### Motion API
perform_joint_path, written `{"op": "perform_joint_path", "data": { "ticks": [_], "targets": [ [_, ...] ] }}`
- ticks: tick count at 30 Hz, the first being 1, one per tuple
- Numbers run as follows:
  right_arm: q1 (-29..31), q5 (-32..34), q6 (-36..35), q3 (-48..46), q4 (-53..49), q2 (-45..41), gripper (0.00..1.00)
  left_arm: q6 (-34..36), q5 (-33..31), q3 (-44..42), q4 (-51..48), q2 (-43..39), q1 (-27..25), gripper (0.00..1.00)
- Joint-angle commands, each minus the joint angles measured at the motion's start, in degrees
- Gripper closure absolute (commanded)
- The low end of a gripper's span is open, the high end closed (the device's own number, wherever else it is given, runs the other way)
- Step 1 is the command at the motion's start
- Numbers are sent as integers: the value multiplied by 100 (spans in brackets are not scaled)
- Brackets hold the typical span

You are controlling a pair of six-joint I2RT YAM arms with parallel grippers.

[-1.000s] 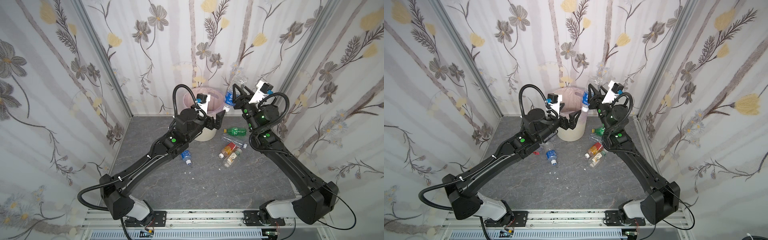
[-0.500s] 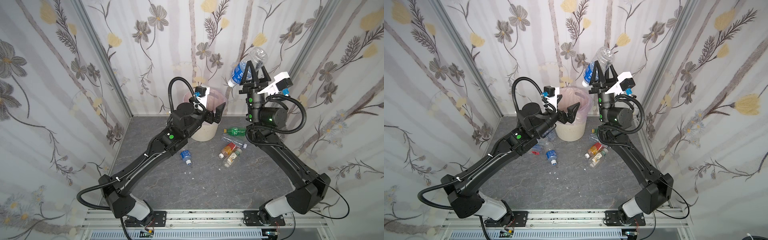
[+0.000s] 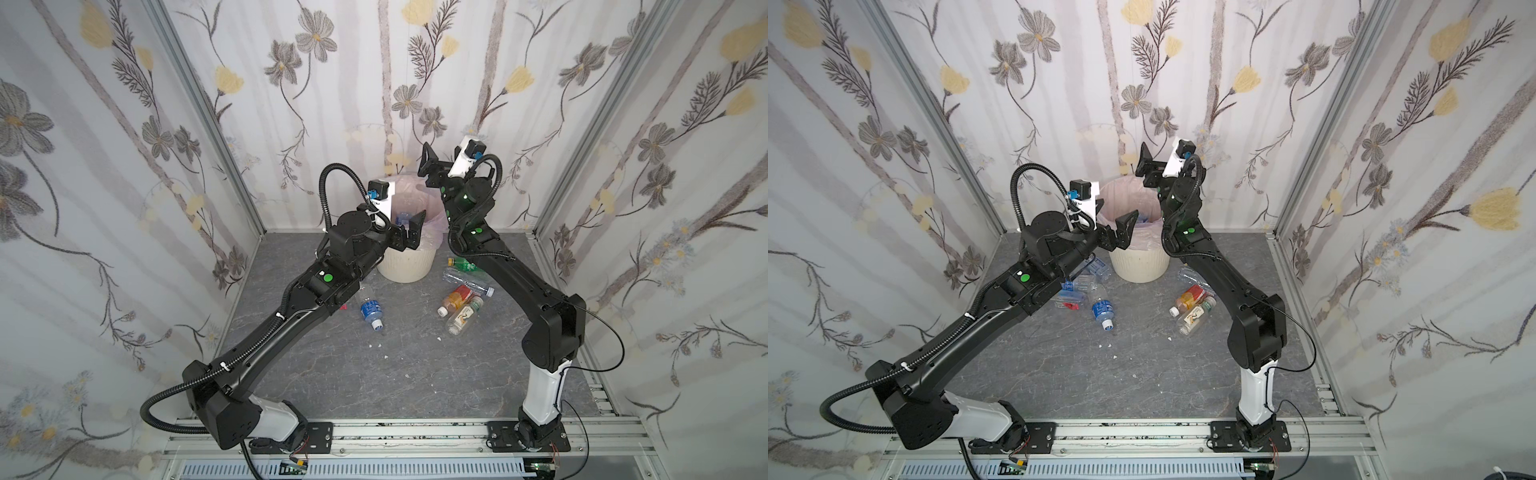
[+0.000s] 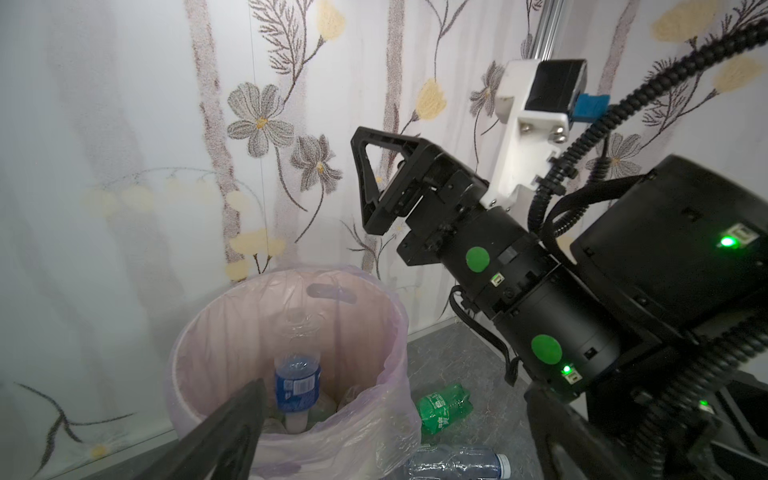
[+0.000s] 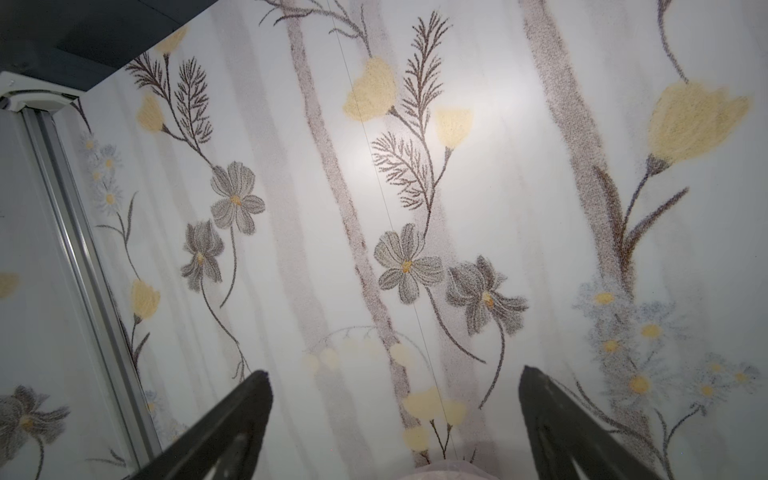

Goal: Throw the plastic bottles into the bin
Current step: 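Open the right gripper over the bin to drop the bottle, then lower the left gripper over a blue-capped bottle while the right gripper returns toward the bottles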

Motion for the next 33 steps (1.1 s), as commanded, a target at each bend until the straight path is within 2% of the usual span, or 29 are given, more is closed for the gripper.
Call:
{"op": "perform_joint_path", "data": {
  "ticks": [1, 16, 20, 28, 33],
  "targets": [
    [26, 88, 98, -25, -24, -88, 1, -144, 64, -85, 152, -94, 71, 0],
    [17, 3, 229, -78, -333, -225, 0, -286, 102, -210, 147, -193, 89, 0],
    [17, -103, 265, -363, -305, -446, 0, -397, -198, -314, 139, -179, 120, 0],
    [27, -366, 346, -1397, -385, -1257, 0, -1435, -560, -666, -158, -328, 714, 0],
    [99, -678, 376, -2261, -603, -1878, 0, -2519, -24, -1095, -412, -502, 1460, 0]
  ]
}}
